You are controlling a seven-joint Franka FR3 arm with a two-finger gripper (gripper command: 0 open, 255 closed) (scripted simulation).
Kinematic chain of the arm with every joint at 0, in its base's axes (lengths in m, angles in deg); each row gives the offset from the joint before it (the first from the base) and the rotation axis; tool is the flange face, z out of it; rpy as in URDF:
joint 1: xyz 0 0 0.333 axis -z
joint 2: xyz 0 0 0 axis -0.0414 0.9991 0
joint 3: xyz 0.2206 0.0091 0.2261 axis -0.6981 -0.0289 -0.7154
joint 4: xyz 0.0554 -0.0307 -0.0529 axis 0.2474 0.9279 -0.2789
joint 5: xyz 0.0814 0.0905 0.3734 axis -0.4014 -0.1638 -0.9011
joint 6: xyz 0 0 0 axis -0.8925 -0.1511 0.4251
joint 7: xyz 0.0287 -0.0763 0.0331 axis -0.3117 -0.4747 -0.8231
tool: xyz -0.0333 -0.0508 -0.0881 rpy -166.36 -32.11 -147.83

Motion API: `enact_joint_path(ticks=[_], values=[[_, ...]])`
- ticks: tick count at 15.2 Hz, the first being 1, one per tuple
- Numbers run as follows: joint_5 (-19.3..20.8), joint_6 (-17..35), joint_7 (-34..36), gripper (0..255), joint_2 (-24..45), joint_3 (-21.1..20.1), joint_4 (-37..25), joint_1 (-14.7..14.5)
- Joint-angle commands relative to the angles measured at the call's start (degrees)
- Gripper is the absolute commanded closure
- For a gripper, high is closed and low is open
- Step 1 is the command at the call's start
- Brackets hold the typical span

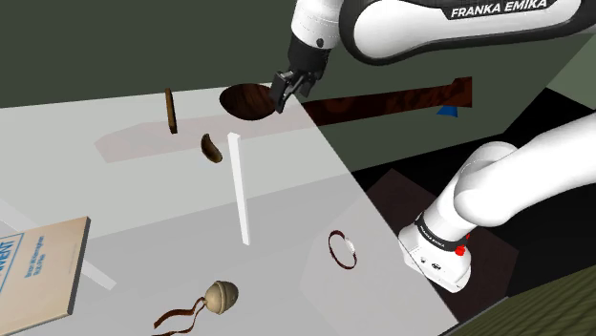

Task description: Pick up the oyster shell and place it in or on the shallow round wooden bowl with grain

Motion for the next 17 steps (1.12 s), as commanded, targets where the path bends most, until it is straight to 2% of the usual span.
enact_joint_path(ticks=[1,7,12,14,17], values=[[1.2,2.4,2.0,0,3.5,-2.4,-1.7,0.1],[7.9,7.5,9.2,0,14.0,-9.6,-7.7,0.7],[17.7,9.5,17.1,0,24.5,-14.8,-14.5,0.2],[21.3,9.5,19.7,0,28.0,-15.8,-16.9,-0.7],[22.9,11.1,20.8,0,29.7,-15.6,-16.4,-0.8]])
